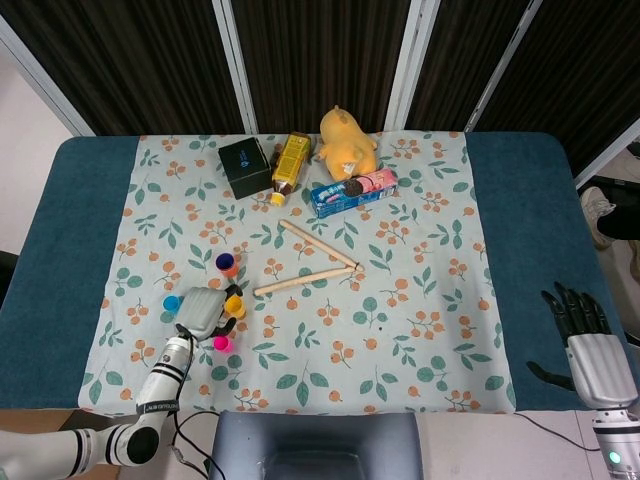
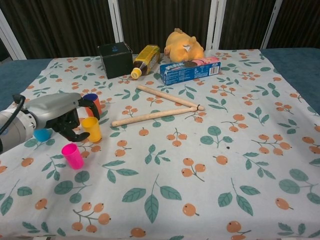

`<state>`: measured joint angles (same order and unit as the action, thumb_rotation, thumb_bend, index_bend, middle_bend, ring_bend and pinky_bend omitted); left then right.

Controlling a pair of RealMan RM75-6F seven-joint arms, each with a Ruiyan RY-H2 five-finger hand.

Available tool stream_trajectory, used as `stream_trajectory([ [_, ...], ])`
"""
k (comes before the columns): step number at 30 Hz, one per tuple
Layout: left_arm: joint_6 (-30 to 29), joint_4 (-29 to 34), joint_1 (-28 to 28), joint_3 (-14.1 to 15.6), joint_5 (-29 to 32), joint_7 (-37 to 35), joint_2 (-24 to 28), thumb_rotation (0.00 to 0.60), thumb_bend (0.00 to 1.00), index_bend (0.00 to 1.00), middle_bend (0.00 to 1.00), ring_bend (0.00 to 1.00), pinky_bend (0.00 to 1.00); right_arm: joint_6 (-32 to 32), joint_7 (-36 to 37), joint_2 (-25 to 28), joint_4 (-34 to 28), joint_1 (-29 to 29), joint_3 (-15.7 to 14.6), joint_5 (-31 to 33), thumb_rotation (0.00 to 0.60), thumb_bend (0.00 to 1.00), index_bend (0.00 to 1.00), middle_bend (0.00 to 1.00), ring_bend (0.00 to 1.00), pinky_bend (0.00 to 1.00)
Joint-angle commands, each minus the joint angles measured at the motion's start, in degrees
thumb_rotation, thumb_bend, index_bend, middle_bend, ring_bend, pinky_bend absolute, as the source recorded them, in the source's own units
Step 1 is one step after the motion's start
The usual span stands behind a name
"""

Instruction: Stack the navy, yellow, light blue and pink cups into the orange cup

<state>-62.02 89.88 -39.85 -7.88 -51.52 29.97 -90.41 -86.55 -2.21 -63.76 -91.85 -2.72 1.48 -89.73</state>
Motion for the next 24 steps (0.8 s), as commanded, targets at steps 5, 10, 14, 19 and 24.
stream_trajectory([
  [5, 0.58, -1.66, 0.02, -0.54, 0.34, -1.02, -0.63, 0.600, 0.35, 0.41, 1.00, 1.00, 1.00, 0.10, -0.14, -0.03, -0.03, -0.02, -0.06, -0.05, 0.600, 0.11, 0.00, 0.00, 0.00, 0.00],
  [10, 1.39, -2.19, -0.15, -1.15, 0.66, -1.86, -0.57, 0.600, 0.35, 0.46, 1.00, 1.00, 1.00, 0.06, -0.26, -0.07, -0.06, 0.01, 0.00, 0.05, 0.600, 0.11, 0.00, 0.00, 0.00, 0.00],
  [14, 1.08, -1.96, -0.16, -2.00, 0.19, -2.81, -0.07, 0.600, 0.35, 0.50, 1.00, 1.00, 1.00, 0.09, -0.18, -0.05, -0.05, 0.01, 0.07, 0.17, 0.600, 0.11, 0.00, 0.00, 0.00, 0.00],
  [19, -1.12, -1.32, -0.35, -6.61, -0.12, -6.38, 1.51, 0.600, 0.35, 0.51, 1.00, 1.00, 1.00, 0.16, 0.10, 0.12, -0.09, -0.02, 0.14, 0.30, 0.600, 0.11, 0.00, 0.00, 0.00, 0.00],
  [24, -4.49, -6.02, -1.47, -11.94, -0.79, -10.00, 0.25, 0.600, 0.35, 0.49, 1.00, 1.00, 1.00, 0.32, -0.02, 0.09, -0.11, -0.06, 0.16, 0.43, 0.600, 0.11, 0.00, 0.00, 0.00, 0.00],
])
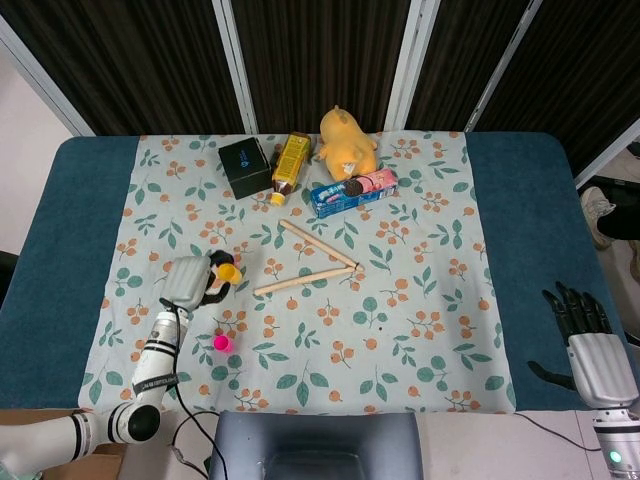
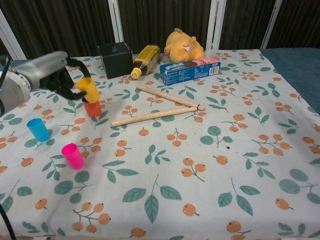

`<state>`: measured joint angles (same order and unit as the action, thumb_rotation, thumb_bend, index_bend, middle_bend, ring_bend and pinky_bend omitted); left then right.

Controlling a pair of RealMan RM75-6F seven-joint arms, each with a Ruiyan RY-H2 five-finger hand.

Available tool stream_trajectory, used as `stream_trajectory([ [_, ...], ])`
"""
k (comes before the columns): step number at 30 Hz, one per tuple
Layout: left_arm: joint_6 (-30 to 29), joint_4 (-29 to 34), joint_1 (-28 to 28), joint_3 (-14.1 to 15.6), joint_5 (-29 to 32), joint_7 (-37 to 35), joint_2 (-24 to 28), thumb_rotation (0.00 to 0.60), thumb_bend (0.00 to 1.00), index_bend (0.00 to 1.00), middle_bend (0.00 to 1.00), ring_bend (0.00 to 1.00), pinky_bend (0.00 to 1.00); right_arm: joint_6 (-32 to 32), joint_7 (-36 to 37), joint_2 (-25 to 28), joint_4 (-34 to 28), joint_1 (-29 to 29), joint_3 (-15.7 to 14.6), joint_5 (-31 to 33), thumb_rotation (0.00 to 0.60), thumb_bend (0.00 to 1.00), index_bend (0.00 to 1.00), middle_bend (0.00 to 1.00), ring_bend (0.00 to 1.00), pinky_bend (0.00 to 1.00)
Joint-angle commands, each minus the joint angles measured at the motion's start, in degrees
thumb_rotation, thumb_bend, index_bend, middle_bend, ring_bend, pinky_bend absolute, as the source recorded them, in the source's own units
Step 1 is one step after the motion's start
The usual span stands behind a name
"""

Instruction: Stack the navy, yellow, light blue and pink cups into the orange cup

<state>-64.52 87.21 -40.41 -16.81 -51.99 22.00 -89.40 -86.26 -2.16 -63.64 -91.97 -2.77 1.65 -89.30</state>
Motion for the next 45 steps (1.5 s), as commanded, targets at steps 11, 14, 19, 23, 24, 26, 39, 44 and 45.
stream_trajectory([
  [11, -0.09, -10.57, -2.57, -2.86, 2.01, -0.80, -4.17, 0.600, 0.35, 0.49, 1.00, 1.00, 1.00, 0.19, -0.13, 0.03, -0.09, -0.05, 0.07, 0.24, 0.600, 0.11, 0.00, 0.00, 0.00, 0.00],
  [14, 0.93, -12.47, -2.59, -2.14, 2.50, -0.68, -5.15, 0.600, 0.35, 0.49, 1.00, 1.00, 1.00, -0.06, 0.10, 0.11, -0.08, 0.04, 0.18, 0.31, 0.600, 0.11, 0.00, 0.00, 0.00, 0.00],
  [19, 1.02, -13.47, -2.56, -1.62, 1.51, -1.31, -6.22, 0.600, 0.35, 0.49, 1.00, 1.00, 1.00, -0.01, 0.16, 0.17, -0.08, 0.04, 0.16, 0.30, 0.600, 0.11, 0.00, 0.00, 0.00, 0.00],
  [23, 1.01, -14.10, -2.65, -1.19, 1.02, -0.81, -6.83, 0.600, 0.35, 0.49, 1.00, 1.00, 1.00, -0.04, 0.19, 0.18, -0.09, 0.06, 0.13, 0.25, 0.600, 0.11, 0.00, 0.00, 0.00, 0.00],
  [24, 1.08, -14.22, -2.64, -1.12, 1.02, -0.73, -6.94, 0.600, 0.35, 0.49, 1.00, 1.00, 1.00, -0.08, 0.21, 0.19, -0.09, 0.08, 0.13, 0.23, 0.600, 0.11, 0.00, 0.00, 0.00, 0.00],
  [26, 1.39, -14.31, -2.55, -0.87, 1.07, -0.52, -7.04, 0.600, 0.35, 0.49, 1.00, 1.00, 1.00, -0.18, 0.31, 0.22, -0.11, 0.12, 0.13, 0.16, 0.600, 0.11, 0.00, 0.00, 0.00, 0.00],
  [39, 2.78, -8.05, -0.80, 0.94, 1.52, 1.34, -3.45, 0.600, 0.36, 0.00, 1.00, 1.00, 1.00, -0.04, 0.09, 0.07, -0.03, 0.06, 0.10, 0.14, 0.600, 0.11, 0.00, 0.00, 0.00, 0.00],
  [44, 1.52, -0.86, 2.36, 3.09, -1.97, -1.00, 2.28, 0.600, 0.36, 0.06, 1.00, 1.00, 1.00, 0.23, -0.35, -0.10, -0.05, -0.02, -0.10, -0.04, 0.600, 0.11, 0.00, 0.00, 0.00, 0.00],
  [45, 1.15, 0.67, 3.44, 3.96, -2.98, -1.81, 3.91, 0.600, 0.35, 0.11, 1.00, 1.00, 1.00, 0.24, -0.43, -0.14, -0.08, -0.03, -0.13, -0.10, 0.600, 0.11, 0.00, 0.00, 0.00, 0.00],
])
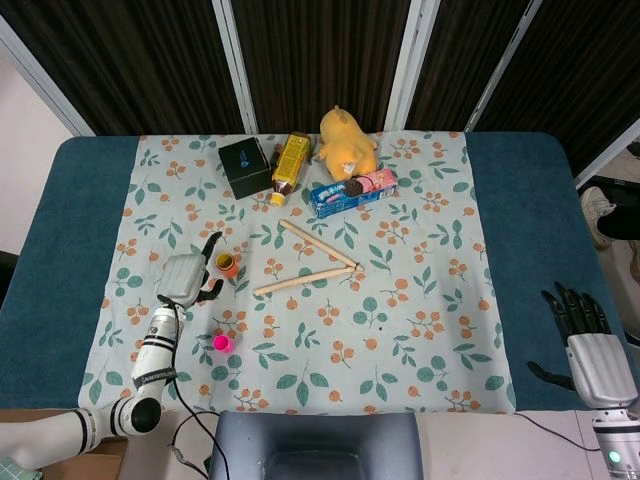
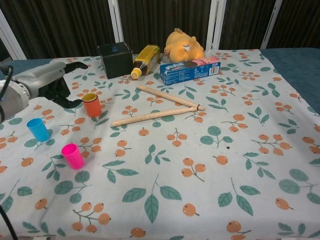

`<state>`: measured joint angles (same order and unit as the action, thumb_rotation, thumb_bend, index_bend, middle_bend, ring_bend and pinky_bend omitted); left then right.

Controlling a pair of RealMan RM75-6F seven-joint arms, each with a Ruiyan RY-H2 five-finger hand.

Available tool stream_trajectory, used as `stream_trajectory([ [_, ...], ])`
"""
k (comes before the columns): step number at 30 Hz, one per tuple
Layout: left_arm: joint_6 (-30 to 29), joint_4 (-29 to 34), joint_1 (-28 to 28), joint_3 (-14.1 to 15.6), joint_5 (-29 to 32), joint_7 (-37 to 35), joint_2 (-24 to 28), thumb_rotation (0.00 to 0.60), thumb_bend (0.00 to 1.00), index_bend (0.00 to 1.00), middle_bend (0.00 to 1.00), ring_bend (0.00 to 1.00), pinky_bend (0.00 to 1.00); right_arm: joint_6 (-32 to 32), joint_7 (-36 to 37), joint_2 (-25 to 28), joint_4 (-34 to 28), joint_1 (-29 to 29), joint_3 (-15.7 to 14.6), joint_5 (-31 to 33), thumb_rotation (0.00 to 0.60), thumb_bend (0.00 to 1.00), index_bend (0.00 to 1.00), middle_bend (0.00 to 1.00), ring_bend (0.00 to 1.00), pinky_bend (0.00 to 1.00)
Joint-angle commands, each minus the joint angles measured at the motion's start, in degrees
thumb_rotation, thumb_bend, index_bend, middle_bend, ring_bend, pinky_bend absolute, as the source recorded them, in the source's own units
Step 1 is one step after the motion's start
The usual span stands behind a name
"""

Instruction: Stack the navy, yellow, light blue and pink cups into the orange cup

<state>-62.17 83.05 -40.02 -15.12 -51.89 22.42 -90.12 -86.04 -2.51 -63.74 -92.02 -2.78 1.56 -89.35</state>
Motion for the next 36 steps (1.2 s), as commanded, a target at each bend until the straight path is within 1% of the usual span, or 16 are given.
stream_trajectory([
  [1, -1.48, 5.73, 3.89, 2.98, -3.82, -2.81, 5.80, 0.600, 0.35, 0.13, 1.00, 1.00, 1.00, 0.02, -0.16, -0.07, -0.02, -0.01, -0.04, -0.05, 0.600, 0.11, 0.00, 0.00, 0.00, 0.00],
  [4, -2.06, 7.15, 6.51, 5.26, -5.80, -5.11, 8.82, 0.600, 0.35, 0.16, 1.00, 1.00, 1.00, 0.17, -0.54, -0.23, -0.02, -0.06, -0.06, 0.01, 0.600, 0.11, 0.00, 0.00, 0.00, 0.00],
  [6, -1.61, 7.01, 7.66, 6.29, -6.25, -6.65, 10.01, 0.600, 0.36, 0.17, 1.00, 1.00, 1.00, 0.40, -0.84, -0.36, -0.05, -0.15, -0.13, -0.02, 0.600, 0.11, 0.00, 0.00, 0.00, 0.00],
  [10, -0.23, 3.77, 9.01, 7.80, -6.42, -8.63, 9.94, 0.600, 0.36, 0.19, 1.00, 1.00, 1.00, 0.64, -1.51, -0.67, -0.15, -0.26, -0.36, -0.31, 0.600, 0.11, 0.00, 0.00, 0.00, 0.00],
  [17, 1.24, -1.73, 9.70, 8.60, -7.27, -10.68, 6.76, 0.600, 0.35, 0.22, 1.00, 1.00, 1.00, 0.43, -1.83, -0.86, -0.19, -0.18, -0.28, -0.18, 0.600, 0.11, 0.00, 0.00, 0.00, 0.00],
  [22, 1.55, -3.35, 10.01, 8.87, -8.04, -10.86, 5.55, 0.600, 0.35, 0.25, 1.00, 1.00, 1.00, 0.56, -1.74, -0.83, -0.13, -0.26, -0.17, 0.02, 0.600, 0.11, 0.00, 0.00, 0.00, 0.00],
  [26, 1.38, -3.93, 10.22, 8.45, -8.51, -11.18, 5.25, 0.600, 0.35, 0.27, 1.00, 1.00, 1.00, 0.64, -1.76, -0.83, -0.14, -0.31, -0.13, 0.10, 0.600, 0.11, 0.00, 0.00, 0.00, 0.00],
  [30, 1.24, -4.23, 10.29, 8.15, -8.68, -11.33, 5.08, 0.600, 0.36, 0.41, 1.00, 1.00, 1.00, 0.68, -1.82, -0.85, -0.14, -0.33, -0.14, 0.11, 0.600, 0.11, 0.00, 0.00, 0.00, 0.00],
  [32, 1.09, -4.44, 10.30, 7.93, -8.75, -11.32, 4.95, 0.600, 0.37, 0.52, 1.00, 1.00, 1.00, 0.74, -1.88, -0.86, -0.14, -0.36, -0.16, 0.10, 0.600, 0.11, 0.00, 0.00, 0.00, 0.00],
  [33, 0.87, -4.65, 10.31, 7.76, -8.89, -11.31, 4.79, 0.600, 0.38, 0.60, 1.00, 1.00, 1.00, 0.78, -1.92, -0.89, -0.16, -0.36, -0.21, 0.05, 0.600, 0.11, 0.00, 0.00, 0.00, 0.00],
  [34, 0.10, -4.95, 10.33, 7.44, -9.40, -11.32, 4.44, 0.600, 0.39, 0.66, 1.00, 1.00, 1.00, 0.82, -1.95, -0.89, -0.17, -0.36, -0.25, 0.06, 0.600, 0.11, 0.00, 0.00, 0.00, 0.00],
  [36, -0.28, -5.25, 10.41, 7.19, -9.54, -11.22, 4.07, 0.600, 0.42, 0.72, 1.00, 1.00, 1.00, 0.81, -1.89, -0.85, -0.18, -0.36, -0.22, 0.09, 0.600, 0.11, 0.00, 0.00, 0.00, 0.00],
])
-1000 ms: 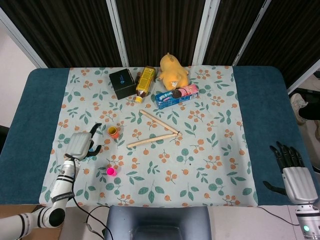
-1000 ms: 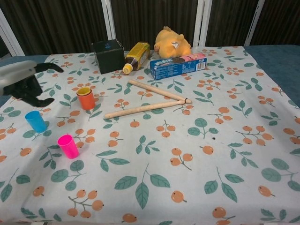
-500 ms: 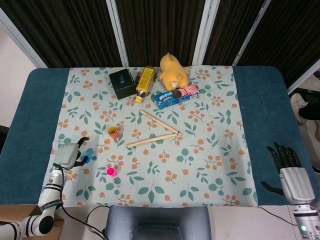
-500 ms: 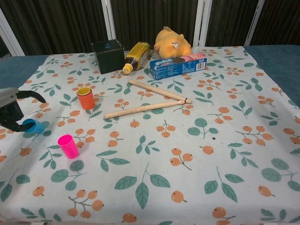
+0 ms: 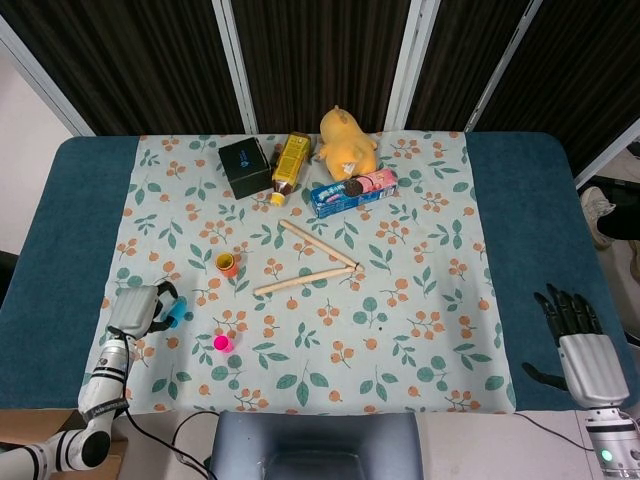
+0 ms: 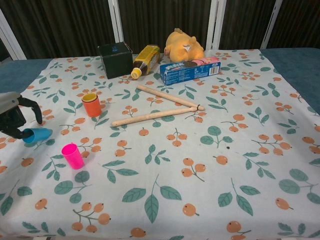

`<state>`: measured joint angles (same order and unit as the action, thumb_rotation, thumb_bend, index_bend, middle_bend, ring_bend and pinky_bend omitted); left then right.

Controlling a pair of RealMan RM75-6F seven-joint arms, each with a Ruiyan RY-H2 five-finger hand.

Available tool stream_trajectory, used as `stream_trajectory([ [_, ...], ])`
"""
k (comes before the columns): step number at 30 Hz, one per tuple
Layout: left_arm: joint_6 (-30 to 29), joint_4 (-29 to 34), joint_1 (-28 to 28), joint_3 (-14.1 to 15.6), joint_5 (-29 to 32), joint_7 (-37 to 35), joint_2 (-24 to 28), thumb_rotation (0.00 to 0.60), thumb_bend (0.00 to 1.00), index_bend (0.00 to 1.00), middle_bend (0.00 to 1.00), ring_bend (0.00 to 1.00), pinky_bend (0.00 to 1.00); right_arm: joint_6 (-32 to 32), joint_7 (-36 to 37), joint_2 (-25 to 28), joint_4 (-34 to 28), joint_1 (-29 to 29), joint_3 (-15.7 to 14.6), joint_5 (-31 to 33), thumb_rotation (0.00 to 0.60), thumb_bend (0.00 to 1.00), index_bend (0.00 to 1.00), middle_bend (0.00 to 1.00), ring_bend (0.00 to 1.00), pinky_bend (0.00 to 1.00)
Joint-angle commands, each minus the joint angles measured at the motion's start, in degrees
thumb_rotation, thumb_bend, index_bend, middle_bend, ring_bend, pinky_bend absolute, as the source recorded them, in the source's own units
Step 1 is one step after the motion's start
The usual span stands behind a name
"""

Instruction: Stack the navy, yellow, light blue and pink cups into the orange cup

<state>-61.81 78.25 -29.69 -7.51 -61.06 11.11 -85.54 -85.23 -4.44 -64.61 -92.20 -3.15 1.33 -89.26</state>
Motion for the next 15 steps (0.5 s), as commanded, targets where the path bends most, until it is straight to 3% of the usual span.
stream_trajectory([
  [1, -0.92, -0.60, 0.13, -0.65, -0.39, 0.20, -0.68, 0.600, 0.43, 0.74, 1.00, 1.00, 1.00, -0.01, 0.07, 0.03, 0.01, -0.01, 0.01, -0.01, 0.600, 0.11, 0.00, 0.00, 0.00, 0.00],
  [9, -1.85, 0.78, -0.03, -2.81, 0.83, 1.47, -0.53, 0.600, 0.53, 0.86, 1.00, 1.00, 1.00, -0.03, 0.18, 0.12, -0.01, -0.01, -0.07, -0.13, 0.600, 0.11, 0.00, 0.00, 0.00, 0.00],
  [15, -1.04, 6.07, -2.22, -7.15, 3.48, 2.60, 1.59, 0.600, 0.56, 0.87, 1.00, 1.00, 1.00, -0.02, 0.26, 0.19, -0.07, -0.01, -0.03, -0.03, 0.600, 0.11, 0.00, 0.00, 0.00, 0.00],
])
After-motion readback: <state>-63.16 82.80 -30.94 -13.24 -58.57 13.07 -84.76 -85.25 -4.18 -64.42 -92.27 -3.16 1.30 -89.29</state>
